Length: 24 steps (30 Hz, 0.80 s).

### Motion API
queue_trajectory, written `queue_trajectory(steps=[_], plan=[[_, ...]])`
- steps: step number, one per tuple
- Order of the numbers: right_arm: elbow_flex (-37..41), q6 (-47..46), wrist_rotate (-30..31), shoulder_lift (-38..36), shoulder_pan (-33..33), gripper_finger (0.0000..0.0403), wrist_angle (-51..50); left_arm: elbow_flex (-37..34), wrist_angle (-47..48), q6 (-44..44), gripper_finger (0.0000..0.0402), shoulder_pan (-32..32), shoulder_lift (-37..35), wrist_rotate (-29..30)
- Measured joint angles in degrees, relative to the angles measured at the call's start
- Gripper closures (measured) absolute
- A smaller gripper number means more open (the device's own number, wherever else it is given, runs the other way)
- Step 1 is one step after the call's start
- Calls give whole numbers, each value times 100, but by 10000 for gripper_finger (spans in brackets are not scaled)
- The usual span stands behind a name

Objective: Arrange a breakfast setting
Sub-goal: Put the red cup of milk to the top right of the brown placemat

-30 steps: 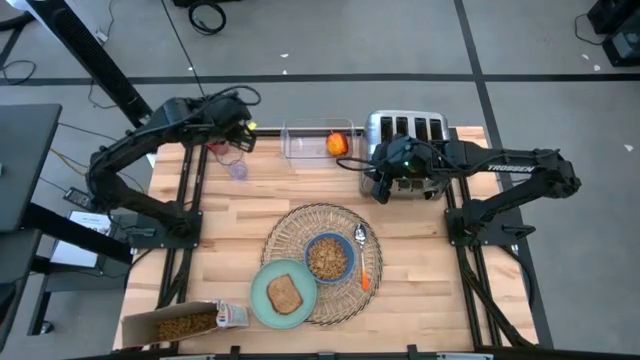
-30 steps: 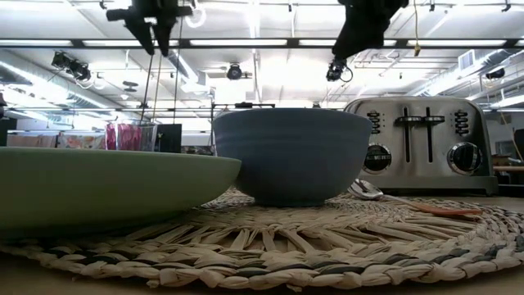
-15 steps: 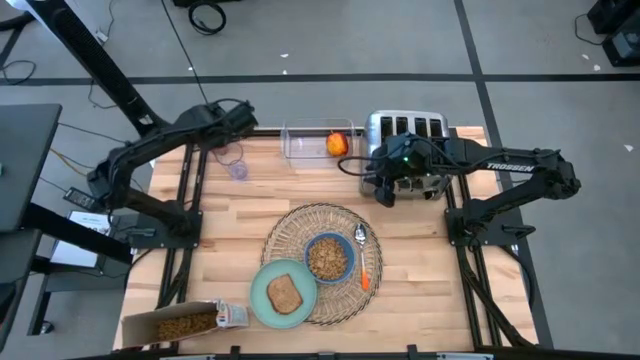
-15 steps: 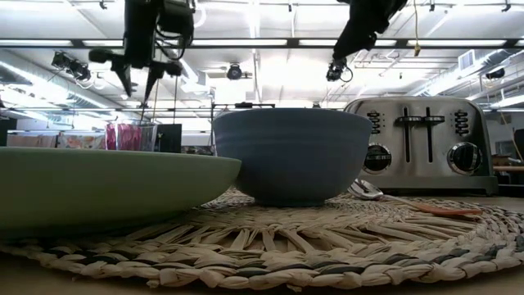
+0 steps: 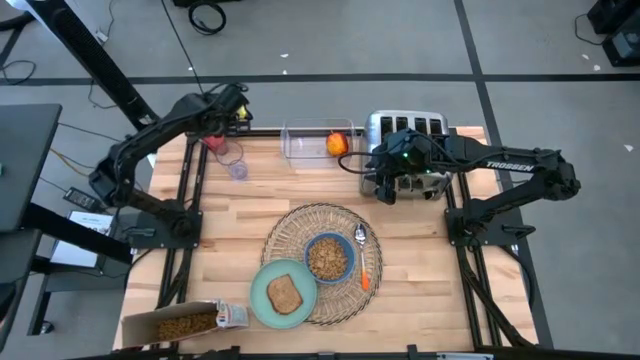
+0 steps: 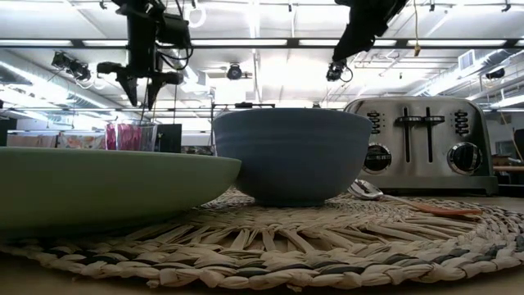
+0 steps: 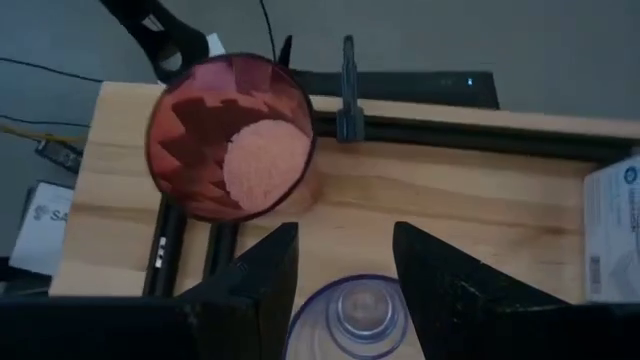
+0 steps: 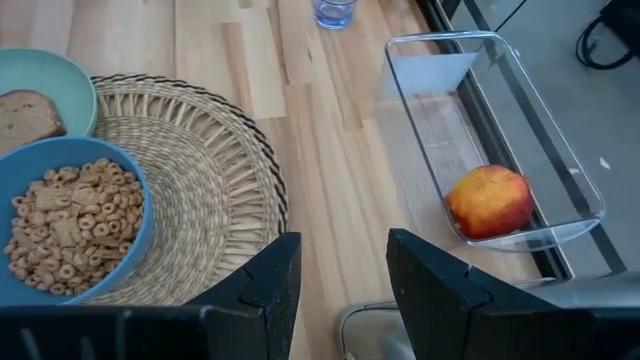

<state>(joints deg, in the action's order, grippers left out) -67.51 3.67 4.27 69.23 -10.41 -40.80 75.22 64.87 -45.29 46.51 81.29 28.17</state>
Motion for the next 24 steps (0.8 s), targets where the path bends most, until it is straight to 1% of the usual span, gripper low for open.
queue_trajectory(steps=[6, 9, 11, 16, 18, 24], plan=[[0, -1, 2, 2, 0, 245, 0, 0, -125, 875, 230, 32, 146, -175], [0, -1, 4, 2, 0, 245, 0, -2, -126, 1338, 230, 27, 211, -188], [0, -3, 3, 2, 2, 245, 0, -80, -212, 1590, 230, 32, 200, -62], [0, -158, 7, 2, 2, 245, 0, -491, -278, 1748, 230, 140, 196, 29], [0, -243, 7, 2, 2, 245, 0, -601, -447, 1746, 230, 160, 198, 137], [0, -382, 9, 2, 2, 245, 0, -616, -896, 1864, 230, 169, 191, 190]])
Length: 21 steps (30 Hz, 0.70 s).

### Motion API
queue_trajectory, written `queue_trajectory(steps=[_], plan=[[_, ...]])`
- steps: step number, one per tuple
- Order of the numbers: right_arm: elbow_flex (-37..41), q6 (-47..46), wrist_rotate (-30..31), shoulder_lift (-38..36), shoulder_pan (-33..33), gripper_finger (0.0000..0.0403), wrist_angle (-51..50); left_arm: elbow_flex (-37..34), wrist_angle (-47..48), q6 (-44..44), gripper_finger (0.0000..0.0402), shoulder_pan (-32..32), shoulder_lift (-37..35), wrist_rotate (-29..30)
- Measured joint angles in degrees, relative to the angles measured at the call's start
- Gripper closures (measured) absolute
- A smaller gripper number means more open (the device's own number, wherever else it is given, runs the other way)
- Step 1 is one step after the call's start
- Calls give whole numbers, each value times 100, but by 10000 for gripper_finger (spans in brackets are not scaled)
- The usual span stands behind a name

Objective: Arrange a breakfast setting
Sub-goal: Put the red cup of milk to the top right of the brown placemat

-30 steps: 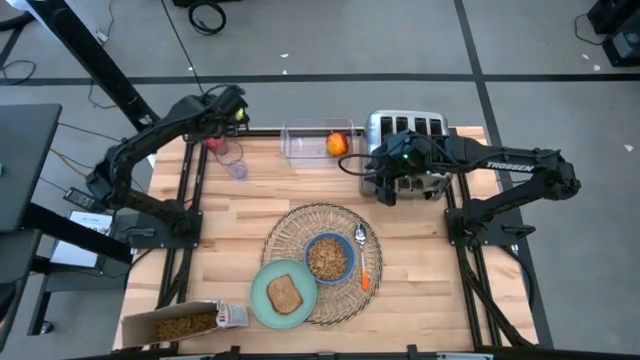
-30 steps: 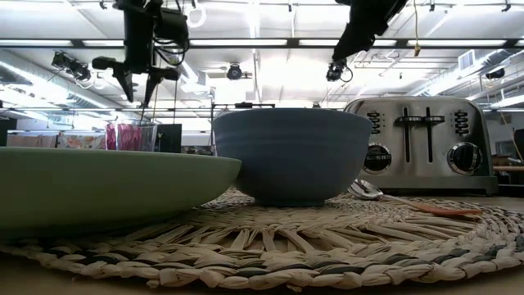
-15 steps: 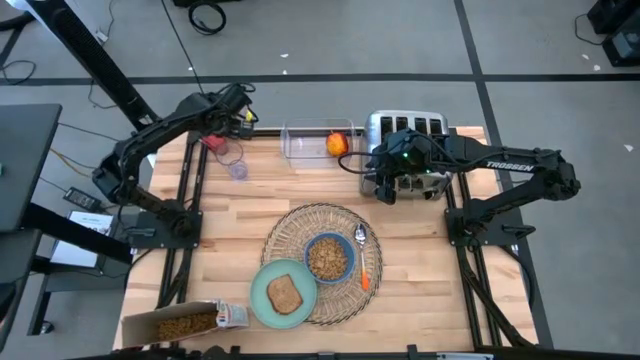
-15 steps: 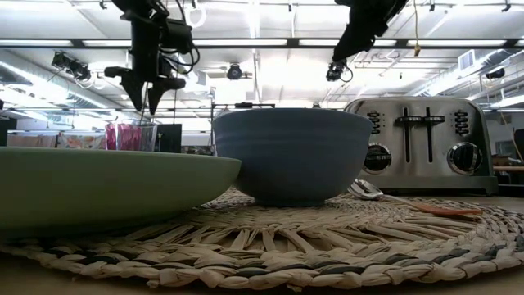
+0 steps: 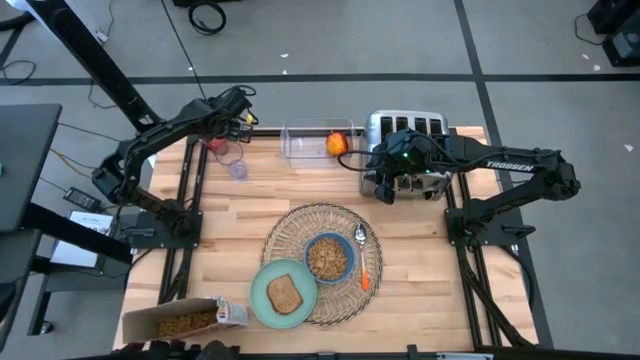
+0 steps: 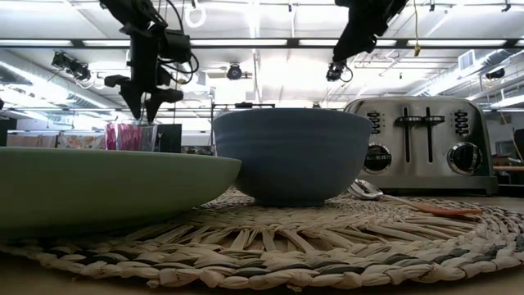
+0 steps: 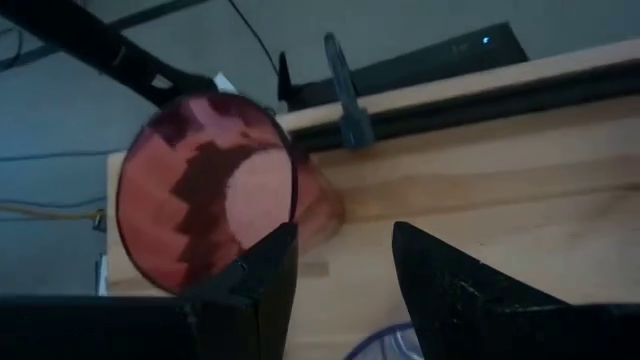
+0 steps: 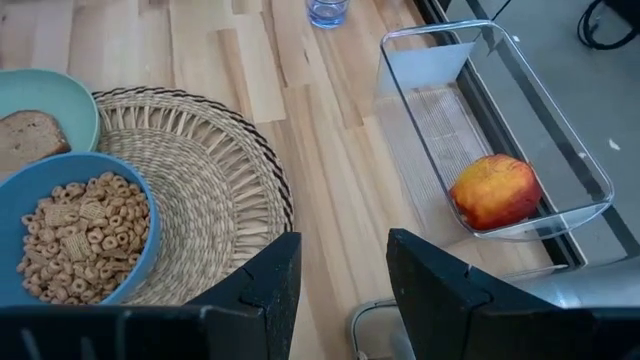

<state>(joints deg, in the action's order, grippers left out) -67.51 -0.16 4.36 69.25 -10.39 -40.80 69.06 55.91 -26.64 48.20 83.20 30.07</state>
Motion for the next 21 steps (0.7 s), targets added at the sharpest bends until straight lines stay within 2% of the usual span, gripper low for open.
queue_trajectory(steps=[8, 21], plan=[[0, -426, 2, 0, 0, 245, 18, -13, -135, 207, 230, 407, 0, -22], [0, -484, 48, 0, 1, 245, 304, -13, -22, 562, 230, 601, 2, -210]])
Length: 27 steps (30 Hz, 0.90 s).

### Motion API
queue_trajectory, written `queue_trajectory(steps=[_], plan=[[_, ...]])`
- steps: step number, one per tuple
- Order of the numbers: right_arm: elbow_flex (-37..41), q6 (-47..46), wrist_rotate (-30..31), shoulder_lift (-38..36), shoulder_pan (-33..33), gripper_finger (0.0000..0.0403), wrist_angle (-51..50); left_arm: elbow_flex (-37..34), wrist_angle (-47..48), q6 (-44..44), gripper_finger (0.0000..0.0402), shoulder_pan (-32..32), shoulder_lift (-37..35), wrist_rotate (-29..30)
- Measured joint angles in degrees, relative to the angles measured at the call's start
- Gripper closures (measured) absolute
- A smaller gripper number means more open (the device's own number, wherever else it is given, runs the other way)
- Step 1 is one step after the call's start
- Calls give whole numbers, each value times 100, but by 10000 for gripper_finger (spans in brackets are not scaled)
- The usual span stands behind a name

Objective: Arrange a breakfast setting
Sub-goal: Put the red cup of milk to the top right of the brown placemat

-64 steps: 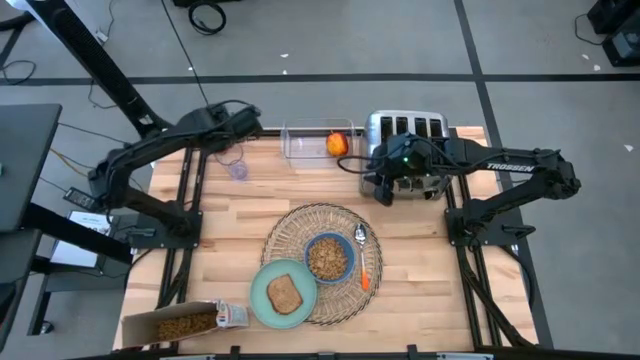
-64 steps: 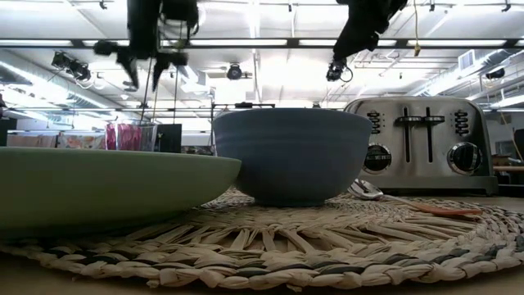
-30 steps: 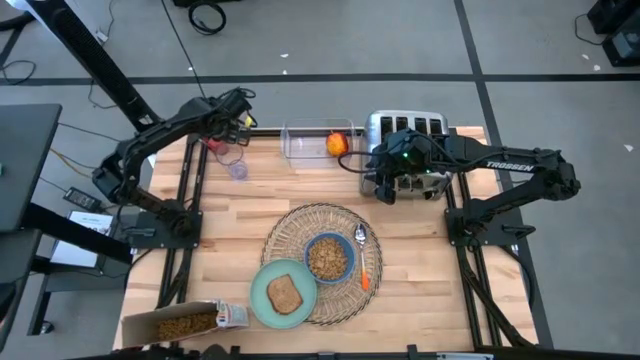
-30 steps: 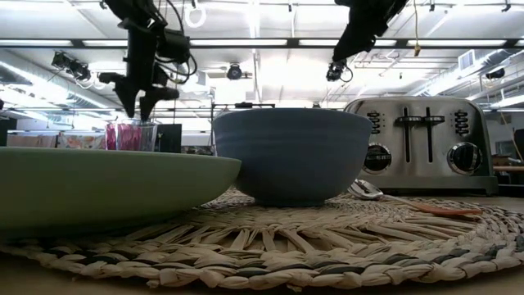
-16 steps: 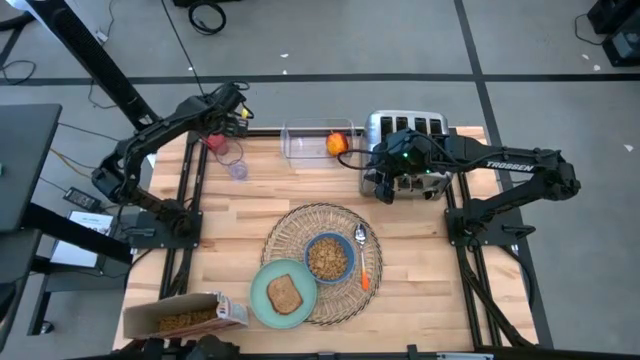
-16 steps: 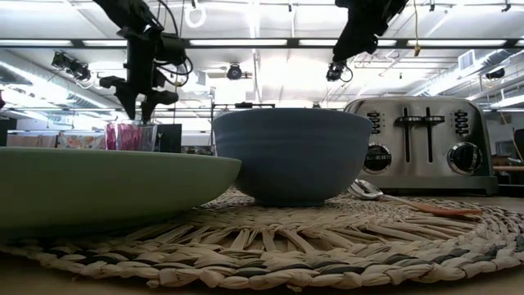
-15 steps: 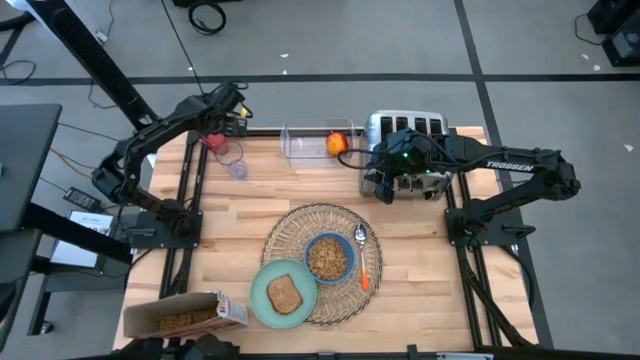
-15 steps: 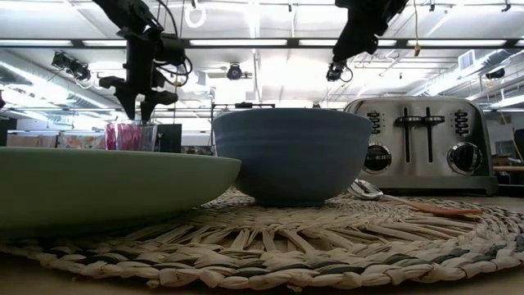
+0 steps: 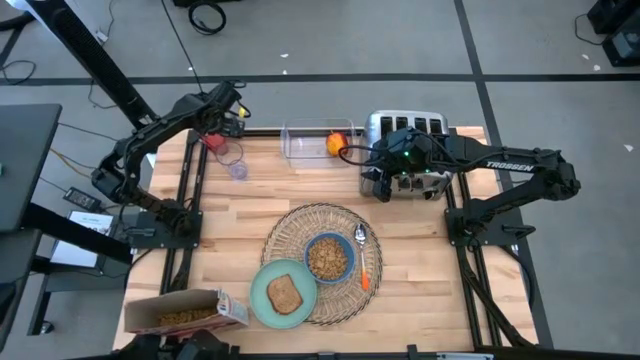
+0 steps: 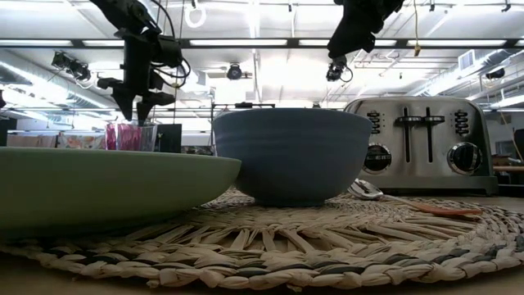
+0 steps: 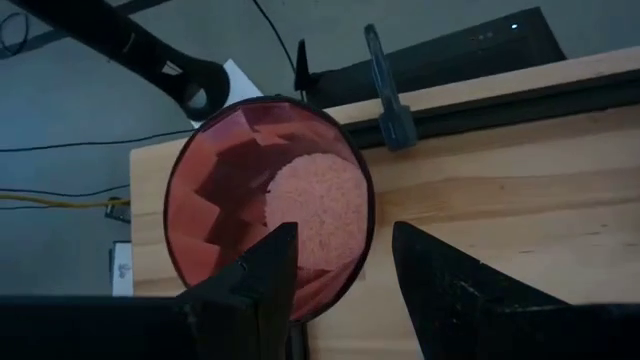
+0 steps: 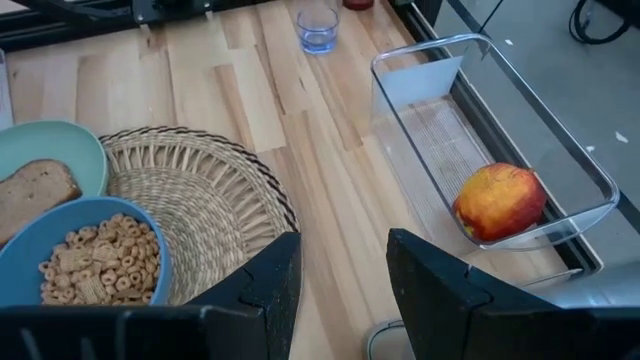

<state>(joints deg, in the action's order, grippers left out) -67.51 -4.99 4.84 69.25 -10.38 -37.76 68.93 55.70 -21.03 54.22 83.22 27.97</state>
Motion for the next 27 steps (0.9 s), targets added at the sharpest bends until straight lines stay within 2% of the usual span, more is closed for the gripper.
queue_trajectory(steps=[13, 27], plan=[[0, -152, 157, 0, 1, 245, -1, 0, 32, 654, 230, 23, 4, -39], [0, -302, 155, 0, 12, 245, -2, -4, -21, 776, 230, 182, 111, -352]])
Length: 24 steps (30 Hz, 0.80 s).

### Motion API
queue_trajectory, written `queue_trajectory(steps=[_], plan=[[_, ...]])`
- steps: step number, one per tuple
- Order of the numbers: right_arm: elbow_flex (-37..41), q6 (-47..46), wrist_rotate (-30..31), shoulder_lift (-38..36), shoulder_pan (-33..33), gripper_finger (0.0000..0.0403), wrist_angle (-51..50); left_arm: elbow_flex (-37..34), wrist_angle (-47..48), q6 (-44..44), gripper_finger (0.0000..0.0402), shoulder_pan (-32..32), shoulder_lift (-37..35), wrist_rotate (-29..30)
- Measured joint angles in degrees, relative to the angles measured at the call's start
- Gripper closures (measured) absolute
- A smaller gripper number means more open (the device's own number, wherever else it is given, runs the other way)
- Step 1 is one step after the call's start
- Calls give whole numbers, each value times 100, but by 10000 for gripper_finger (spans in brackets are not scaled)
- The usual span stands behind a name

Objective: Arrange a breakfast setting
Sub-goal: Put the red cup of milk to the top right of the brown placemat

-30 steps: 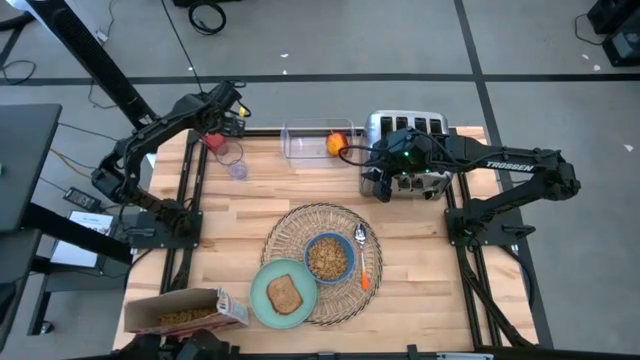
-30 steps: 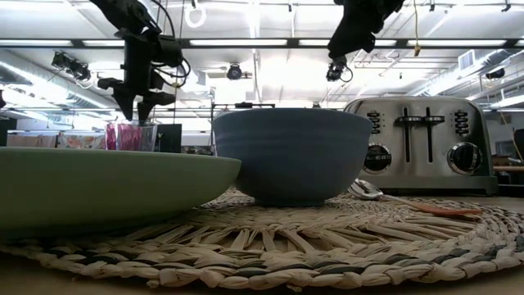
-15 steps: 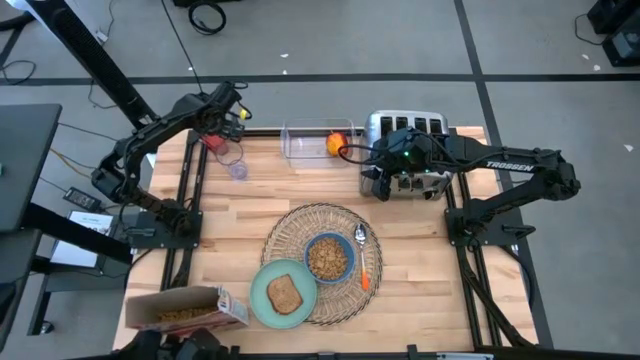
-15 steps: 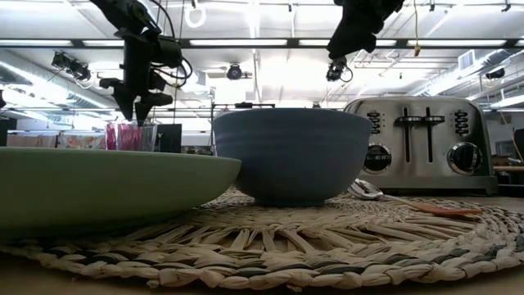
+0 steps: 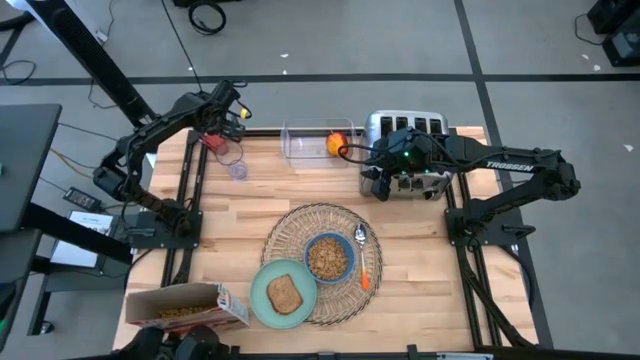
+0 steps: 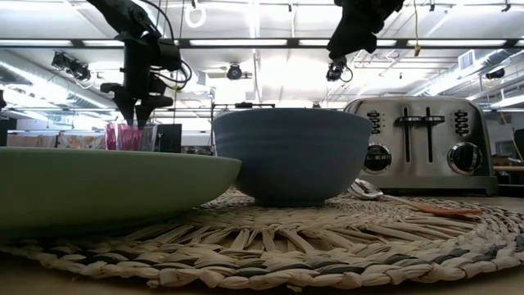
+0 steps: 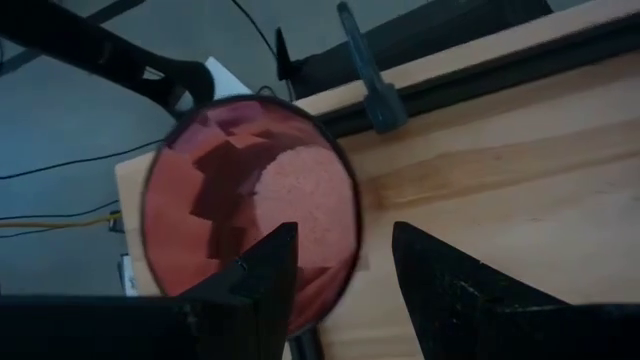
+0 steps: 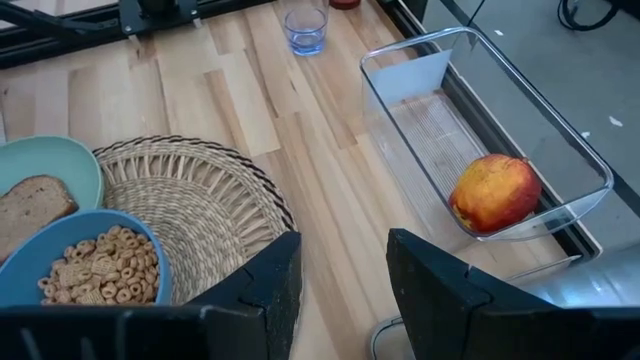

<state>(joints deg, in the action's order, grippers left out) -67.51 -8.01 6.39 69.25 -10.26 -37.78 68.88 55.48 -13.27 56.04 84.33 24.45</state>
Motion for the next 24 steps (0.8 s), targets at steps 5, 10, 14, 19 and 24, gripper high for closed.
queue_trajectory(steps=[5, 10, 14, 19, 24], plan=[[0, 0, 0, 0, 0, 245, 0, 0, 15, -10, 230, 47, 0, -173], [0, 0, -2, 0, 0, 245, 0, -148, 4, -138, 230, 82, 2, -475], [0, 1, -9, 0, 0, 245, -1, -465, -66, -278, 230, 82, -2, -499], [0, 7, -48, 0, 0, 245, -2, -527, -223, -338, 230, 56, -2, -516], [0, 11, -48, 0, 0, 245, -2, -527, -251, -280, 230, 58, -2, -518]])
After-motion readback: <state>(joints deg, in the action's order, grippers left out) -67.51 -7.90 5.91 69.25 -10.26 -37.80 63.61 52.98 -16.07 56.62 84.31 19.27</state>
